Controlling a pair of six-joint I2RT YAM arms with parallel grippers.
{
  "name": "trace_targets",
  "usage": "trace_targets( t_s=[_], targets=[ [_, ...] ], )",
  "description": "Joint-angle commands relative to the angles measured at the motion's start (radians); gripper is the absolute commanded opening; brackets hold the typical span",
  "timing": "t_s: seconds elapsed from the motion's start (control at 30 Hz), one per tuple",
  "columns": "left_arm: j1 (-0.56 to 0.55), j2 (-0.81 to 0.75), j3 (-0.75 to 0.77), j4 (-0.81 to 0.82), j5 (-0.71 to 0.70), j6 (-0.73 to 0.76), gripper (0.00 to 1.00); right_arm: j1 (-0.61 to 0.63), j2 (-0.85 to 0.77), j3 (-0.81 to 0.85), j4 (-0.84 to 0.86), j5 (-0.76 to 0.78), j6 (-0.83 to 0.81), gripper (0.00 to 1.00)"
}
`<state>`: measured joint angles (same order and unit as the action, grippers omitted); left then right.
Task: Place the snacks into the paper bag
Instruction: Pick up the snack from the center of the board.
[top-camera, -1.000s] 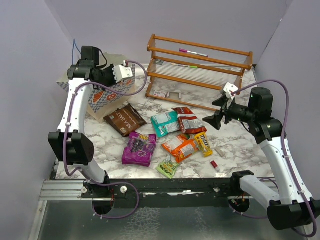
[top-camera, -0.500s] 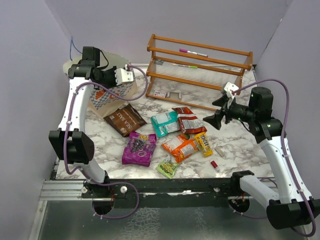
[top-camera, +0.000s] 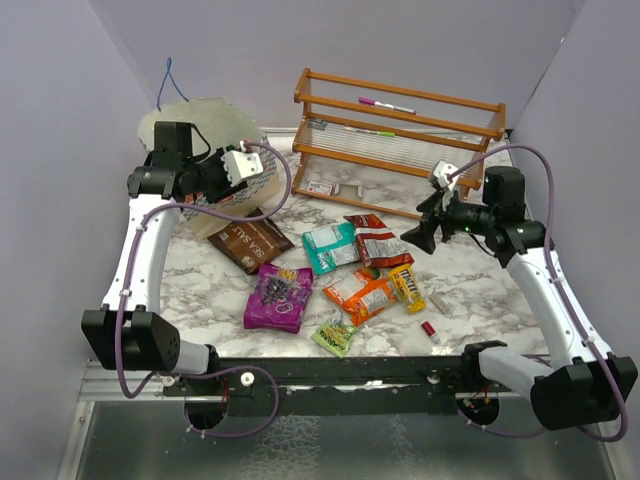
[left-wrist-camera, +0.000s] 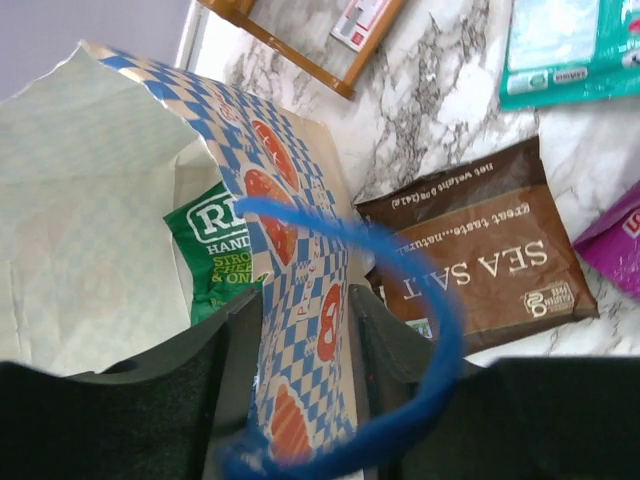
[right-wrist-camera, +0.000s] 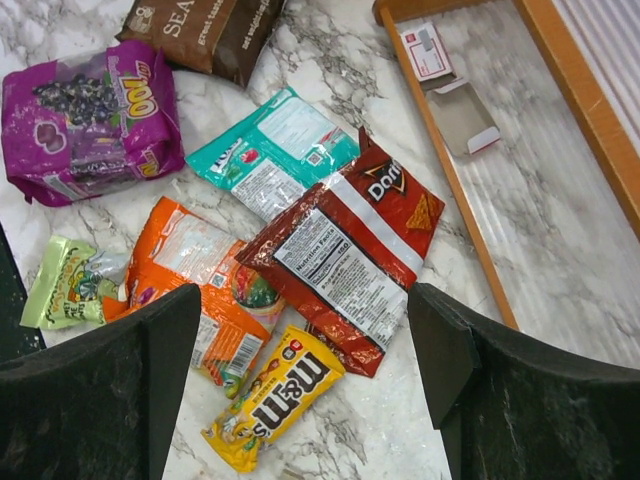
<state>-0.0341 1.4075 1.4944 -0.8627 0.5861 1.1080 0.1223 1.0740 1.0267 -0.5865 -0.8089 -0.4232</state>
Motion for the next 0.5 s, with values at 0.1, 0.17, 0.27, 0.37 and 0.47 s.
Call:
trace_targets(
  t_s=[0.1, 0.17, 0.27, 0.37, 0.47],
  targets=[
    [-0.004, -0.048, -0.02, 0.118, 0.003, -0.241, 0.52, 0.027, 0.064, -0.067, 0.177, -0.071, -0.021, 0.84],
    [-0.004, -0.047, -0.019, 0.132, -0.013, -0.276, 0.56, 0.059, 0.08, -0.093, 0.229, -0.049, -0.011, 0.84],
    [-0.004, -0.054, -0.021, 0.158, -0.048, -0.331, 0.62, 0.129, 0.105, -0.144, 0.314, 0.026, -0.008, 0.84],
    [-0.004, -0.078, -0.04, 0.202, -0.088, -0.396, 0.72, 0.187, 0.133, -0.194, 0.412, 0.106, 0.009, 0.84],
    [-0.004, -0.117, -0.069, 0.245, -0.14, -0.459, 0.86, 0.246, 0.167, -0.233, 0.479, 0.193, 0.009, 0.84]
  ],
)
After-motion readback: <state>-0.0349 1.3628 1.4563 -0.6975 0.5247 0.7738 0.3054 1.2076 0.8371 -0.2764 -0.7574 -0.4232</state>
